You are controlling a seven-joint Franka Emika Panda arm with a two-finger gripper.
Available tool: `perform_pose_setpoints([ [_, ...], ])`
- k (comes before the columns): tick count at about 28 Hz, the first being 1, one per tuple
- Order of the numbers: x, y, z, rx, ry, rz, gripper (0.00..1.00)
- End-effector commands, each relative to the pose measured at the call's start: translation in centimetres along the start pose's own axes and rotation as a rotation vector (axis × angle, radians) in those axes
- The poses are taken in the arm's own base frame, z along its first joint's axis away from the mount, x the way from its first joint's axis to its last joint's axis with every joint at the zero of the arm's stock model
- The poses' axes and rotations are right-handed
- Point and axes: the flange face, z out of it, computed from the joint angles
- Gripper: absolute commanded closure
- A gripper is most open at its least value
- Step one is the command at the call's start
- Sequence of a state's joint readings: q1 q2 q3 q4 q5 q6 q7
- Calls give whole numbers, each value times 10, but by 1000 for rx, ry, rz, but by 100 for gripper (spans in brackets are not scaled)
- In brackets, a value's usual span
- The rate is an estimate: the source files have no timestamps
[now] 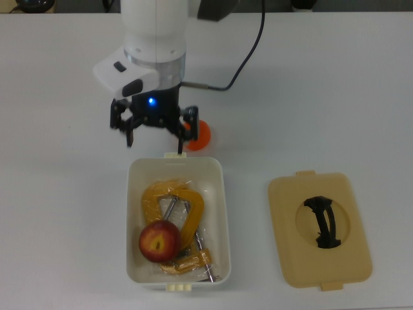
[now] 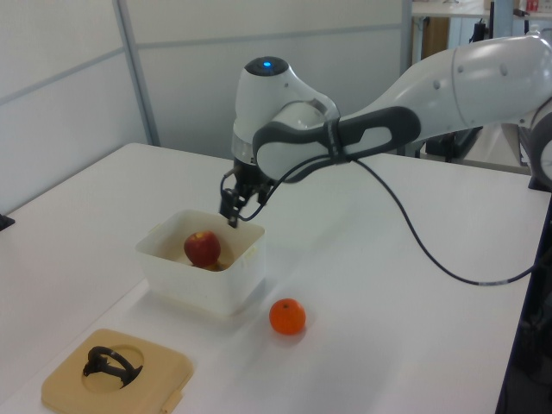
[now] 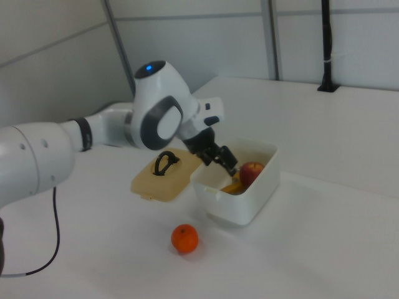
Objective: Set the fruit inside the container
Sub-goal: 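Open the gripper to release the apple into the container, then move the gripper to the orange tangerine and grasp it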
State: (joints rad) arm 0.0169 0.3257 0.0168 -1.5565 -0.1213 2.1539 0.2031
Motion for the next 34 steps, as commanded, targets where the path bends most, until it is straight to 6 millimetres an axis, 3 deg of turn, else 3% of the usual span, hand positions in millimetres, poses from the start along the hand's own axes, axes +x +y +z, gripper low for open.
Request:
perform_pose_setpoints([
  [1,-38,-11,-20,64,-229,-135,0],
  [6,-62,-25,-8,97,-378,-209,0],
  [10,-85,-40,24,91,-444,-236,0],
  [18,-106,-62,73,77,-467,-278,0],
  [24,-106,-66,106,71,-434,-261,0],
  [34,-105,-67,143,24,-404,-243,2],
])
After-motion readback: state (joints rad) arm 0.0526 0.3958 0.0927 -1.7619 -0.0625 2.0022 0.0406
